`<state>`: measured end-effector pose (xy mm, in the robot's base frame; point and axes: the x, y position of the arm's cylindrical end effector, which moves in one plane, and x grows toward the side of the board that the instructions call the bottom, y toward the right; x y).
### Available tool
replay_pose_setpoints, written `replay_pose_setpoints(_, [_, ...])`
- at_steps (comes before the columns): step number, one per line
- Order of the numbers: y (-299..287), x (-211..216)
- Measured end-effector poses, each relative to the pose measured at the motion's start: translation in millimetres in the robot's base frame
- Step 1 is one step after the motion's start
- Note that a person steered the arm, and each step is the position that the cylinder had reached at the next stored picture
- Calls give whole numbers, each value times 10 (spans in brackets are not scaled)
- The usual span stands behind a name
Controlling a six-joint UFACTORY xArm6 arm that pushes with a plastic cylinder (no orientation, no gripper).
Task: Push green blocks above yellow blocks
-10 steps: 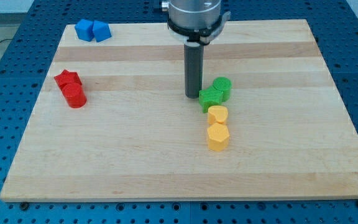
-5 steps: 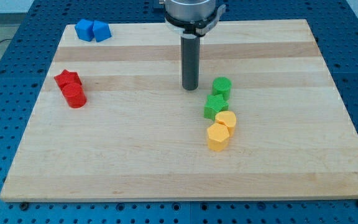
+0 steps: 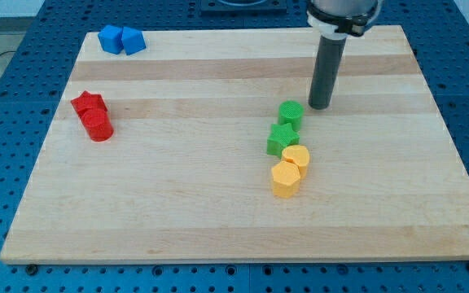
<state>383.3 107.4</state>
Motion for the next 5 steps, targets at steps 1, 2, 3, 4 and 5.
replay_pose_setpoints(1, [-272,1])
replay_pose_setpoints(2, [-504,70])
replay_pose_setpoints(3, [-636,127])
replay_pose_setpoints(4, [-599,55])
replay_pose_setpoints(5, [-196,5])
